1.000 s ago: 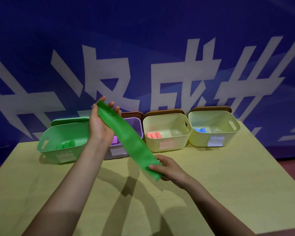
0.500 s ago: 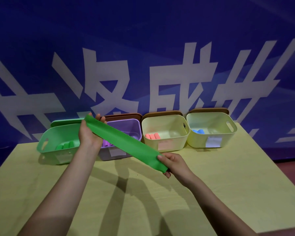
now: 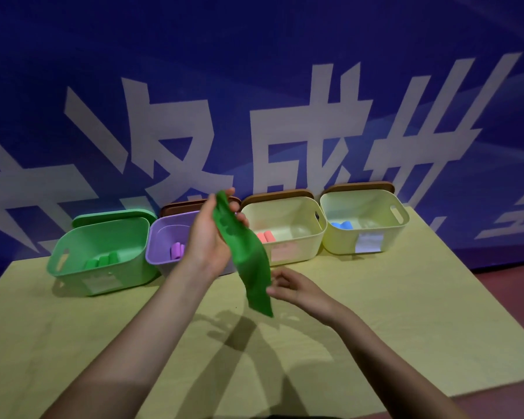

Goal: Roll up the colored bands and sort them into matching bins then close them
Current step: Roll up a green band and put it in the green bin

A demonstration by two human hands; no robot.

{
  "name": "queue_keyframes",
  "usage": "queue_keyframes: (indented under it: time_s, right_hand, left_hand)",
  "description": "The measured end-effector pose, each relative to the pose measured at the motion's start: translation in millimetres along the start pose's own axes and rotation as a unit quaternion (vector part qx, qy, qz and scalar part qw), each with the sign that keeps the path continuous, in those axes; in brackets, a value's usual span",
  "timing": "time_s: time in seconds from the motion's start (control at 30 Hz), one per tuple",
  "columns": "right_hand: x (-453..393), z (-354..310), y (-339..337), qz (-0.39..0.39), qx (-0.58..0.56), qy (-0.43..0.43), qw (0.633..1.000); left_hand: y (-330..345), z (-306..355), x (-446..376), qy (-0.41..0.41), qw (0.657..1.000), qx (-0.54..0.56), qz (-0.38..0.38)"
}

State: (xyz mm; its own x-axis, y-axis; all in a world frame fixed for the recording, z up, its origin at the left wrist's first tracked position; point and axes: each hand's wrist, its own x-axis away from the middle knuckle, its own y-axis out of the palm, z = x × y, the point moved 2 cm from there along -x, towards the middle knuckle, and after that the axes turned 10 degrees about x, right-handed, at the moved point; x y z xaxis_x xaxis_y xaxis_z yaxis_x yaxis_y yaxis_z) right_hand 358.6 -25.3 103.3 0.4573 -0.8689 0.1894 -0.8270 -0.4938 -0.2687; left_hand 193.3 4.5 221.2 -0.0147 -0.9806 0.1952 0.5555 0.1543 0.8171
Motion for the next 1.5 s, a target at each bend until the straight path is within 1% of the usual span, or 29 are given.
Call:
queue_keyframes:
  time_s: [0.07,0.13,0.2,0.27,0.33,0.4,0.5,0.53,0.6,0.67,0.7,0.77,0.87,0.93,0.97,1.03,1.1,1.2,1.33,1.5]
  right_hand:
    - [-9,-21,5,0.017,-0.016,-0.041,0.999]
    - [-16,-39,8,0.04,0.015,-0.091,0.995]
    - [-19,-50,11,0.061,0.036,-0.124,0.99]
    - [-21,-49,13,0.084,0.028,-0.136,0.987]
    - [-19,-41,15,0.094,-0.001,-0.127,0.987]
    - [-16,-25,18,0.087,-0.034,-0.093,0.991]
    - [-11,-2,21,0.086,-0.041,-0.041,0.995]
    - [-10,4,20,0.081,-0.029,-0.026,0.996]
    - [-7,10,20,0.046,0.005,-0.004,0.999]
    - [-6,11,17,0.01,0.057,-0.002,0.998]
    - [-6,7,14,0.014,0.085,-0.012,0.996]
    - [-5,-9,5,0.069,0.099,-0.044,0.992]
    - [0,-51,-13,0.188,0.0,-0.124,0.974]
    - [5,-80,-20,0.224,-0.041,-0.159,0.961]
    - [7,-93,-21,0.229,-0.036,-0.172,0.957]
    - [8,-109,-18,0.213,0.002,-0.185,0.959]
    - [4,-113,-11,0.192,0.034,-0.181,0.964]
    - [-5,-107,-6,0.203,0.063,-0.161,0.964]
    - [-8,-103,-5,0.213,0.025,-0.146,0.966]
    - [-10,-108,-11,0.266,0.007,-0.145,0.953]
  left_hand:
    - [7,-9,5,-0.024,0.999,-0.044,-0.02]
    - [9,-12,7,-0.032,0.995,-0.087,-0.033]
    - [9,-8,7,-0.024,0.995,-0.093,-0.035]
    - [9,2,4,0.003,0.997,-0.07,-0.028]
    - [7,16,0,0.039,0.999,-0.031,-0.019]
    - [4,31,-2,0.074,0.997,0.008,-0.008]
    - [0,45,-2,0.111,0.994,0.019,-0.003]
    - [-1,45,-2,0.113,0.994,0.009,-0.005]
    - [-4,39,1,0.105,0.994,-0.038,-0.01]
    - [-7,26,6,0.097,0.99,-0.105,-0.016]
    - [-9,18,9,0.095,0.986,-0.136,-0.016]
    - [-12,5,17,0.088,0.98,-0.18,-0.011]
    - [-15,-11,28,0.09,0.963,-0.254,-0.027]
    - [-16,-18,34,0.087,0.953,-0.286,-0.039]
    - [-16,-21,37,0.086,0.949,-0.299,-0.04]
    - [-15,-24,40,0.09,0.942,-0.322,-0.036]
    - [-14,-25,43,0.096,0.94,-0.325,-0.033]
    - [-13,-27,45,0.078,0.946,-0.314,-0.03]
    - [-18,-26,46,0.041,0.954,-0.297,-0.028]
    - [-19,-27,48,0.027,0.948,-0.316,-0.032]
